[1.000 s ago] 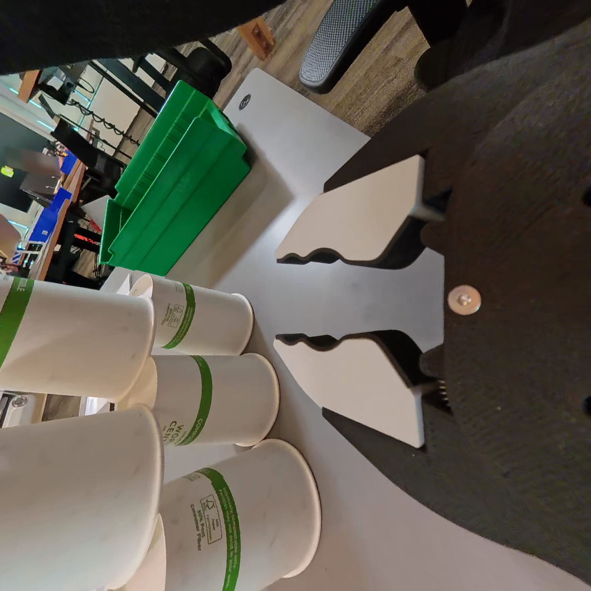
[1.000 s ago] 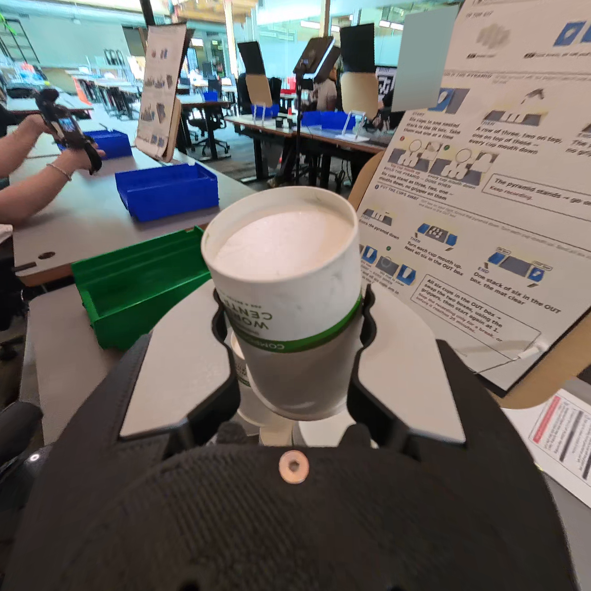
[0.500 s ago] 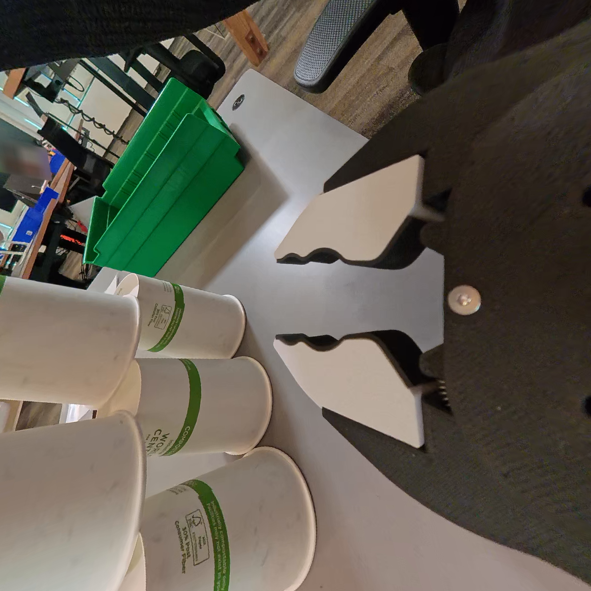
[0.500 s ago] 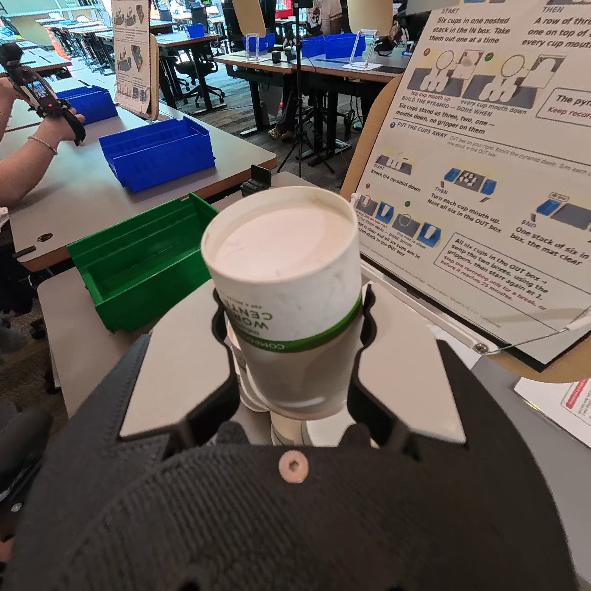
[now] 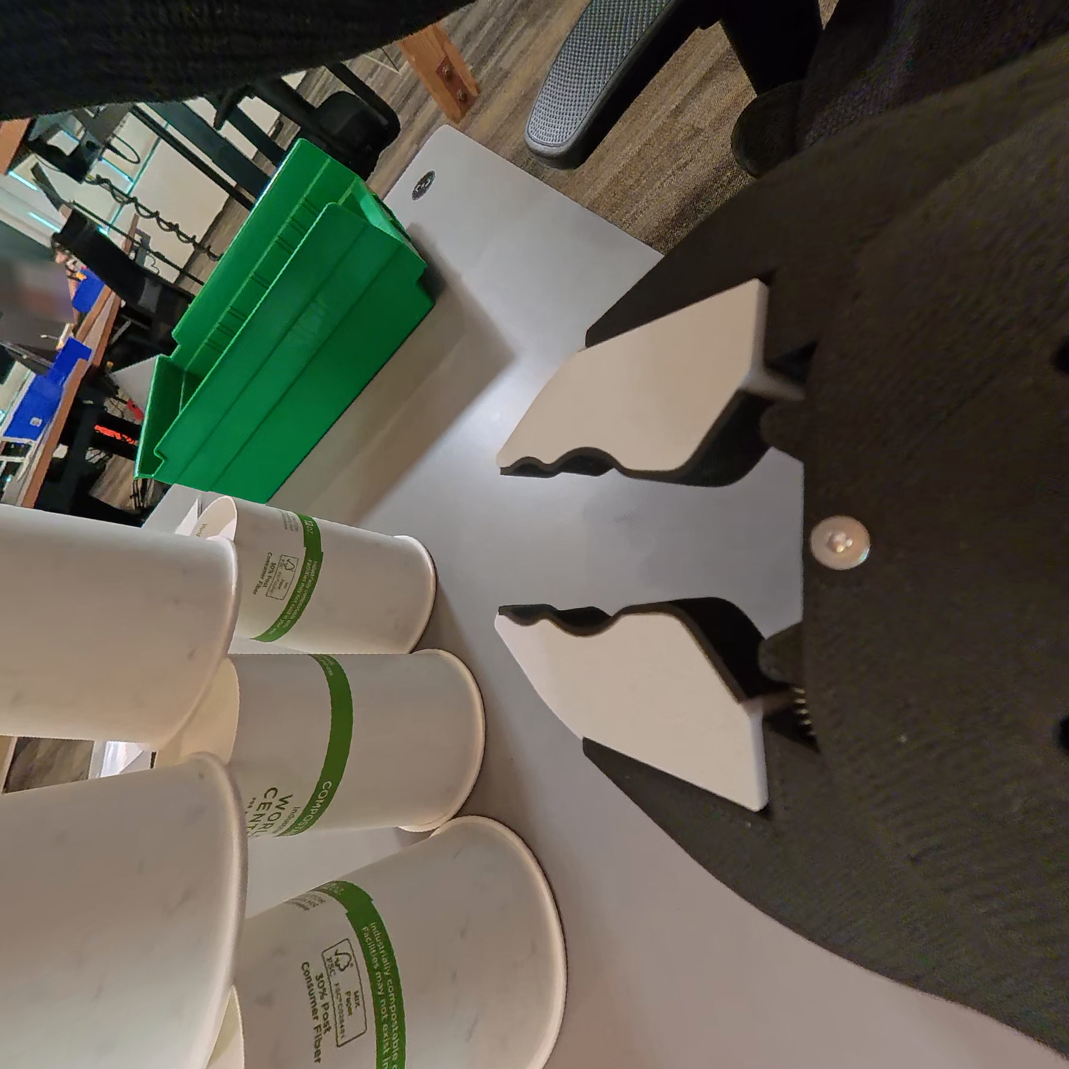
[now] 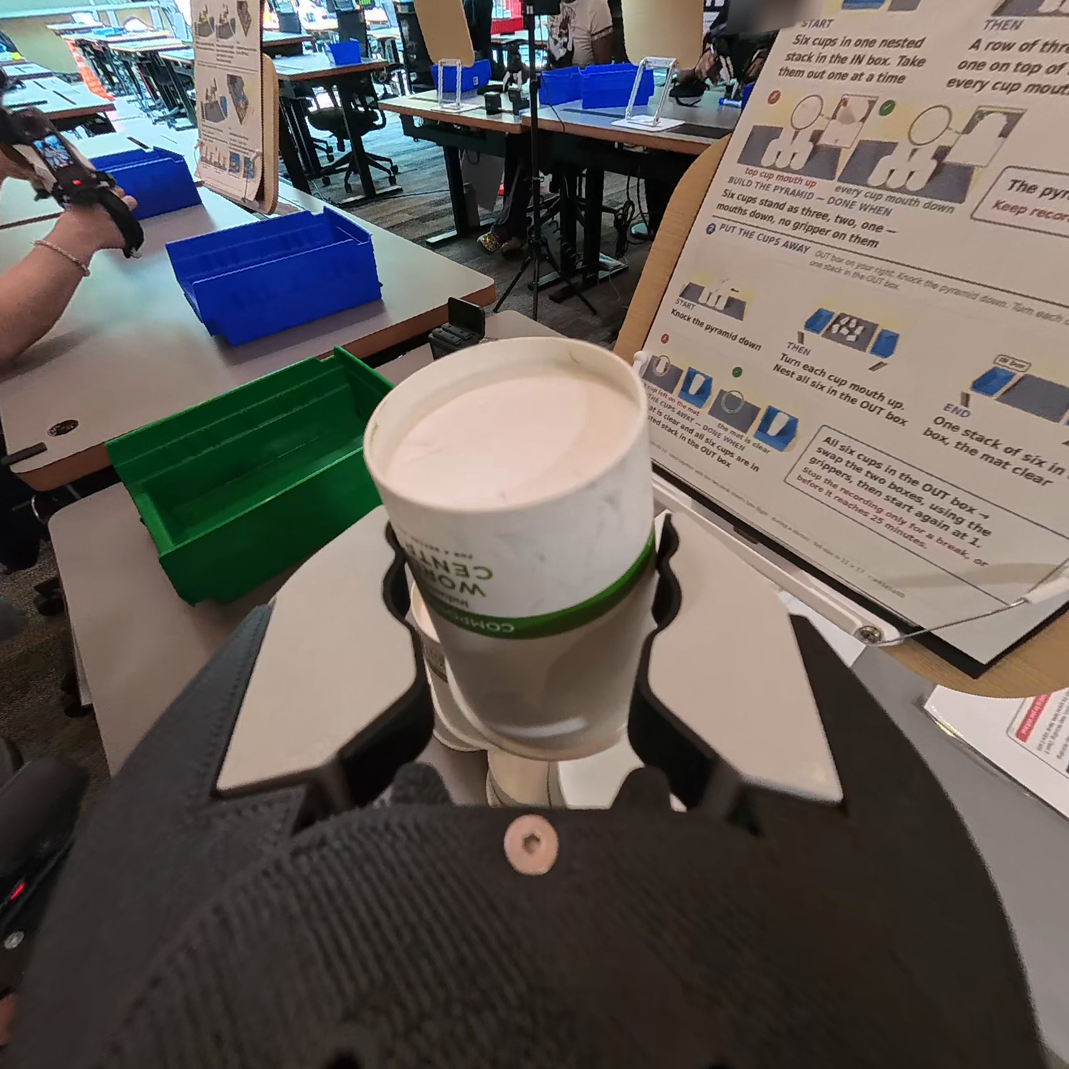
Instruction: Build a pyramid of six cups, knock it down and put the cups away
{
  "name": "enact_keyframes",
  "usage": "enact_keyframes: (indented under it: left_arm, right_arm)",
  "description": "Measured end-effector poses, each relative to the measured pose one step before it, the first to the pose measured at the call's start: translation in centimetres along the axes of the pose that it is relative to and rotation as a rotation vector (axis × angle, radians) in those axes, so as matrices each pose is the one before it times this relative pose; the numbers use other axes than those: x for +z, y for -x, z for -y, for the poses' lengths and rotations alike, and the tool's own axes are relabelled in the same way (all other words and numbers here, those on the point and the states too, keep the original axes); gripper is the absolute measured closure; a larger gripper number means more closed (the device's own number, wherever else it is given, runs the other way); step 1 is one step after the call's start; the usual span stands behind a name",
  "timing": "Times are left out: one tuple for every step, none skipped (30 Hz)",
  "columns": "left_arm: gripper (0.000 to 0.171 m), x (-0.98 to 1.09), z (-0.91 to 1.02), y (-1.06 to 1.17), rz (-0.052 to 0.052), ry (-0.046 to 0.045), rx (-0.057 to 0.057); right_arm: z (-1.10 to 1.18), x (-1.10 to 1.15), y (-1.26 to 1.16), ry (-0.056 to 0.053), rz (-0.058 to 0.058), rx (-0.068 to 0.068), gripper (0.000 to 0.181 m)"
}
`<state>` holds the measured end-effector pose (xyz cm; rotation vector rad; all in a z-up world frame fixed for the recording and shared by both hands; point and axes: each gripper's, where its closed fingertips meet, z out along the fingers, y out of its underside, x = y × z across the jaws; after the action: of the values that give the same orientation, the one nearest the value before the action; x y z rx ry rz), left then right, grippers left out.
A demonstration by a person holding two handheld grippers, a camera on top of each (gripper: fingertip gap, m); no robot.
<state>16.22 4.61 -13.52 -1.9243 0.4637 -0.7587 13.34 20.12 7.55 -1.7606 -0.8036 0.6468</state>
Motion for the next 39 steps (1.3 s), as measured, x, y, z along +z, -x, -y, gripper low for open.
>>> enact_keyframes:
  left_arm:
    - [0.128,0.017,-0.017,-0.007,-0.0002,0.00095,0.0002]
    - [0.128,0.004,-0.021,-0.009,-0.0003,0.00091,-0.0001]
    - [0.128,0.018,-0.03,-0.014,-0.0007,0.00126,-0.0002]
    - [0.128,0.018,-0.026,-0.023,-0.0006,0.00169,-0.0003]
    - [0.128,0.011,-0.014,-0.003,-0.0003,0.00077,-0.0001]
    - [0.128,0.013,-0.017,-0.014,-0.0002,0.00059,0.0001]
    - [0.128,0.004,-0.006,-0.002,0.0002,0.00046,0.0004]
    - [0.128,0.006,-0.016,0.001,0.0002,0.00057,0.0004]
    - [0.128,0.004,0.001,0.008,0.0002,0.00028,0.0]
    - [0.127,0.001,-0.012,-0.007,-0.0005,0.00026,-0.0005]
    - [0.127,0.018,-0.01,-0.004,-0.0004,0.00078,-0.001]
    - [0.127,0.012,-0.008,0.004,-0.0003,0.00066,-0.0011]
    - [0.127,0.001,-0.013,-0.01,-0.0006,0.00028,-0.0008]
    - [0.127,0.009,-0.012,0.002,-0.0008,0.00098,-0.0004]
    - [0.127,0.009,-0.018,0.002,0.0001,0.00107,-0.0002]
    - [0.127,0.009,-0.011,-0.001,0.0002,0.0002,0.0001]
    - [0.127,0.004,-0.005,-0.007,-0.0001,0.00037,0.0002]
    - [0.127,0.004,-0.006,-0.009,-0.0004,0.00043,0.0004]
    - [0.127,0.011,-0.02,-0.016,-0.0004,0.00085,0.0002]
    - [0.127,0.01,-0.017,-0.001,-0.0001,0.00098,-0.0002]
    - [0.127,0.01,-0.017,-0.01,-0.0006,0.00098,-0.0006]
    - [0.127,0.018,-0.019,0.002,-0.001,0.00119,-0.0014]
    - [0.127,0.01,-0.028,0.001,-0.0009,0.00085,-0.0023]
    - [0.127,0.001,-0.011,0.012,-0.001,0.00058,-0.003]
    - [0.127,0.008,-0.011,0.003,-0.0011,0.00054,-0.0031]
    - [0.127,-0.005,0.0,0.01,-0.0006,0.00004,-0.0026]
    - [0.127,-0.006,0.007,0.007,-0.0002,-0.00017,-0.0016]
    - [0.127,-0.001,0.005,0.013,0.0002,0.0,-0.0005]
    - [0.127,0.007,-0.008,0.012,0.0002,0.00032,0.0001]
    - [0.127,0.01,-0.002,-0.002,0.0,0.00053,0.0]
    - [0.127,0.017,-0.015,-0.01,-0.0003,0.00087,0.0]
    - [0.127,0.007,-0.021,-0.003,-0.0005,0.00129,0.0002]
    - [0.127,0.012,-0.019,-0.008,0.0002,0.00079,0.0]
    - [0.127,0.008,-0.008,0.007,0.0,0.00029,-0.0003]
    - [0.127,0.004,-0.015,-0.007,-0.0008,0.00086,-0.0008]
    - [0.127,0.01,-0.02,0.013,-0.0006,0.00127,-0.0016]
    - [0.126,0.0,-0.018,0.01,-0.0004,0.00079,-0.0025]
    - [0.126,0.006,-0.008,-0.002,-0.001,0.00002,-0.0031]
    - [0.126,0.004,0.004,-0.007,-0.0013,-0.00023,-0.0028]
  right_arm:
    - [0.027,-0.008,0.003,-0.0039,-0.0013,0.0003,0.096]
    - [0.018,0.001,0.007,-0.0035,0.0009,0.003,0.096]
    - [0.003,0.002,0.002,-0.0029,0.002,0.0054,0.096]
    - [-0.01,0.02,-0.015,-0.0029,0.0019,0.0056,0.096]
    - [-0.029,0.011,-0.062,-0.0032,0.0004,0.0056,0.096]
    - [-0.039,0.009,-0.078,-0.0022,-0.0003,0.0058,0.096]
    - [-0.053,0.004,-0.082,-0.0028,0.0003,0.0061,0.096]
    - [-0.015,-0.016,-0.081,-0.0048,0.001,0.0065,0.096]
    - [-0.039,-0.007,-0.095,-0.003,0.0007,0.0066,0.096]
    - [-0.041,-0.01,-0.089,-0.0019,0.001,0.0058,0.096]
    - [-0.034,-0.012,-0.081,-0.0026,0.0011,0.0058,0.096]
    - [-0.012,0.001,-0.058,-0.0023,0.0024,0.0058,0.096]
    - [-0.03,0.005,-0.036,-0.0007,0.0032,0.0056,0.096]
    - [-0.022,0.0,-0.03,-0.0001,0.0013,0.0038,0.096]
    - [0.004,-0.002,-0.038,-0.0009,-0.0002,0.0,0.096]
    - [0.019,0.0,-0.001,-0.001,-0.0005,-0.0024,0.096]
    - [0.02,0.0,0.002,-0.0003,-0.0006,-0.0029,0.096]
    - [0.03,0.006,0.055,-0.0014,0.0008,-0.003,0.096]
    - [0.017,0.01,0.045,-0.0017,0.0013,-0.0011,0.096]
    - [0.004,0.018,0.045,-0.0002,0.0012,0.0005,0.096]
    - [-0.007,0.032,0.034,0.0002,0.0007,0.0001,0.096]
    - [-0.011,0.029,0.012,0.0006,-0.0004,-0.0009,0.096]
    - [-0.038,0.03,0.0,0.0012,-0.0008,-0.0016,0.096]
    - [-0.039,0.036,0.011,0.0022,-0.001,-0.0017,0.096]
    - [-0.062,0.043,0.001,0.0027,-0.0009,-0.0018,0.096]
    - [-0.054,0.044,-0.004,0.003,-0.0007,-0.0019,0.096]
    - [-0.041,0.039,-0.01,0.0026,-0.0016,-0.0023,0.096]
    - [-0.035,0.026,-0.015,0.0016,-0.0023,-0.0031,0.096]
    - [-0.014,0.014,-0.024,0.0014,-0.0025,-0.0034,0.096]
    - [-0.012,0.016,-0.01,0.0012,-0.0016,-0.0031,0.096]
    - [-0.016,0.019,-0.003,0.0009,-0.0006,-0.0019,0.096]
    - [-0.02,0.012,0.0,0.0002,-0.0002,-0.0004,0.096]
    - [-0.024,0.02,0.001,0.0001,0.0009,0.001,0.096]
    - [-0.028,0.028,-0.009,-0.0001,0.0013,0.002,0.096]
    - [-0.011,0.014,0.0,-0.0013,0.0014,0.0017,0.096]
    - [-0.015,0.011,-0.027,-0.0017,0.0007,0.0021,0.096]
    - [-0.014,0.004,-0.033,-0.0019,0.0004,0.0029,0.096]
    - [-0.011,0.003,-0.035,-0.002,0.0011,0.0032,0.096]
    - [-0.015,0.001,-0.021,-0.0017,0.0018,0.0041,0.096]
